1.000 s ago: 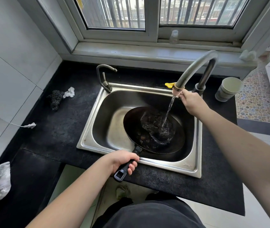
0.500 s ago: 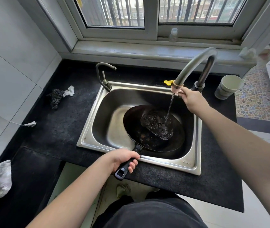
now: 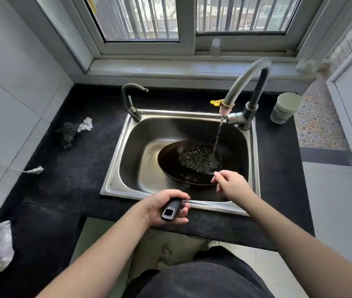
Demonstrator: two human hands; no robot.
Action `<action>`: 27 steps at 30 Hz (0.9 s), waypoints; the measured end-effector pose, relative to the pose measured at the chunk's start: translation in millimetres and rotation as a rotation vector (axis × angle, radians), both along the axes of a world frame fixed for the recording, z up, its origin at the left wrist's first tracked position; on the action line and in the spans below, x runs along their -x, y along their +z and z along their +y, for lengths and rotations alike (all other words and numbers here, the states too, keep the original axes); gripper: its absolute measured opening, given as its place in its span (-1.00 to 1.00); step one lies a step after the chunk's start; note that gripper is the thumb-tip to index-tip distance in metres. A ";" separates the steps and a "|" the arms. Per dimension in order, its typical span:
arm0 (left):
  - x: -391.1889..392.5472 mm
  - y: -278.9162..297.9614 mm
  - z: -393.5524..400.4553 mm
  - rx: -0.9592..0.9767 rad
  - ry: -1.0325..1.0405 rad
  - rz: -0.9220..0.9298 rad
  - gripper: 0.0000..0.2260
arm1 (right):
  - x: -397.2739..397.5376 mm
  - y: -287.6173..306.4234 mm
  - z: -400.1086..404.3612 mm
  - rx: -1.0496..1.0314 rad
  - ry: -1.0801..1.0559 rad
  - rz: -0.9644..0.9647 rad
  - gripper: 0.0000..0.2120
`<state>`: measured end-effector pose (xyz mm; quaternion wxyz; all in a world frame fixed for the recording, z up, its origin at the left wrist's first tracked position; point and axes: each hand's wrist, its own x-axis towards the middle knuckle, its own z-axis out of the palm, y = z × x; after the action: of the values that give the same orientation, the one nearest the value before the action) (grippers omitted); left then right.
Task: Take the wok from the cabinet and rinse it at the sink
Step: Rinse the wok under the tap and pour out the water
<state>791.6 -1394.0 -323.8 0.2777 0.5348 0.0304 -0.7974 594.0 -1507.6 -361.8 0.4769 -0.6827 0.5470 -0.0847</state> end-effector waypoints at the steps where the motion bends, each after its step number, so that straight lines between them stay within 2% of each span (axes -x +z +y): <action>1: -1.0 1.4 2.2 0.010 -0.002 0.016 -0.97 | -7.1 -0.6 14.8 -0.093 -0.016 -0.028 -0.67; 3: -1.9 4.7 2.9 0.001 0.016 0.055 -0.96 | -23.0 -0.8 39.5 -0.289 -0.092 -0.105 -0.66; 7: -2.5 11.0 -0.4 -0.027 0.079 0.082 -0.81 | -57.2 4.1 73.0 -0.633 -0.290 -0.238 -0.59; 9: -3.7 13.7 -0.5 -0.015 0.082 0.079 -0.79 | -73.5 6.6 84.1 -0.799 -0.438 -0.387 -0.58; 12: -5.4 15.4 1.4 0.024 0.024 -0.036 -0.77 | -95.0 10.9 92.3 -1.027 -0.646 -0.637 -0.49; 14: -7.6 15.6 3.3 0.051 -0.004 -0.120 -0.77 | -106.3 12.8 92.7 -1.073 -0.733 -0.702 -0.37; 16: -11.2 17.7 5.8 0.076 -0.019 -0.166 -0.78 | -114.2 17.0 94.0 -1.061 -0.756 -0.689 -0.32; 22: -12.7 13.9 22.0 0.158 -0.105 -0.306 -0.77 | -125.0 29.4 106.0 -0.993 -0.654 -0.459 -0.49; 27: -10.2 1.0 42.5 0.281 -0.170 -0.435 -0.84 | -125.2 26.4 121.6 -1.082 -0.531 -0.435 -0.51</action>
<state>801.8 -1351.4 -322.8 0.2810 0.6504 -0.1859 -0.6808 719.2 -1386.0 -335.4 0.8169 -0.1539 0.5537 -0.0488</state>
